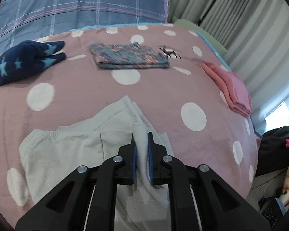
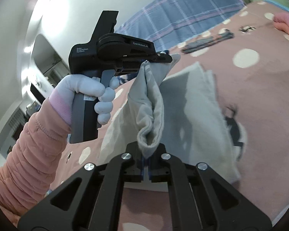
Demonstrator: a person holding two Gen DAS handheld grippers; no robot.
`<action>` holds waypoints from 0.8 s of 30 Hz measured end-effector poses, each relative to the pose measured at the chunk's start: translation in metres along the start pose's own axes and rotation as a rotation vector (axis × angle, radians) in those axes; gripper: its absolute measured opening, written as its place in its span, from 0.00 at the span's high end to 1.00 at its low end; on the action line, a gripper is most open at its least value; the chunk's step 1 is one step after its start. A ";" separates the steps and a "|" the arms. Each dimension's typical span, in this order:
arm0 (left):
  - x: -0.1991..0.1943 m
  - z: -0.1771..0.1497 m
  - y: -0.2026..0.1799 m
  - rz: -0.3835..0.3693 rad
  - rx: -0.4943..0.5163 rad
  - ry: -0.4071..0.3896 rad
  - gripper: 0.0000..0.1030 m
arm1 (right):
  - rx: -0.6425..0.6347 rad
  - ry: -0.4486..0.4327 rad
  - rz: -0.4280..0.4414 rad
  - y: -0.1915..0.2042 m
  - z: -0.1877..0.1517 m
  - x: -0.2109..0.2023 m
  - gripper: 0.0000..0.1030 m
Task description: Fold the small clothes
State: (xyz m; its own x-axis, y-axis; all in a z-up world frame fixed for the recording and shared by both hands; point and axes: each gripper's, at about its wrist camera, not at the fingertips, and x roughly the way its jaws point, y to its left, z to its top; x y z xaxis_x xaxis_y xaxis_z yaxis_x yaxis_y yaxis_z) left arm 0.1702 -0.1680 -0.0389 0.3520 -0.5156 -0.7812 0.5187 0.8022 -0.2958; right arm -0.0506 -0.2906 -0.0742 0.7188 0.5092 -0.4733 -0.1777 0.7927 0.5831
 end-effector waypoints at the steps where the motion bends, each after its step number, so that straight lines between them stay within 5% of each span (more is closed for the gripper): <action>1: 0.006 0.000 -0.004 0.003 0.007 0.008 0.91 | 0.007 0.000 -0.004 -0.002 -0.002 -0.002 0.98; 16: 0.058 -0.002 -0.034 0.084 0.043 0.030 0.90 | 0.097 0.005 -0.032 -0.040 -0.001 0.000 0.98; 21: 0.047 -0.002 -0.039 0.008 0.073 0.072 0.77 | 0.159 0.069 -0.044 -0.039 -0.027 -0.002 0.98; 24: -0.007 0.005 -0.044 0.003 0.129 -0.021 0.62 | 0.170 0.091 -0.051 -0.040 -0.035 0.000 0.97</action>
State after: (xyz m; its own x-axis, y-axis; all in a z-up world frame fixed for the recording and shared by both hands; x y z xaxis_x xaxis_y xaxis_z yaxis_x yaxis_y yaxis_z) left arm 0.1484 -0.2006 -0.0176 0.3687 -0.5207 -0.7701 0.6130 0.7590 -0.2197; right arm -0.0668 -0.3110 -0.1205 0.6588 0.5044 -0.5582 -0.0210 0.7540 0.6565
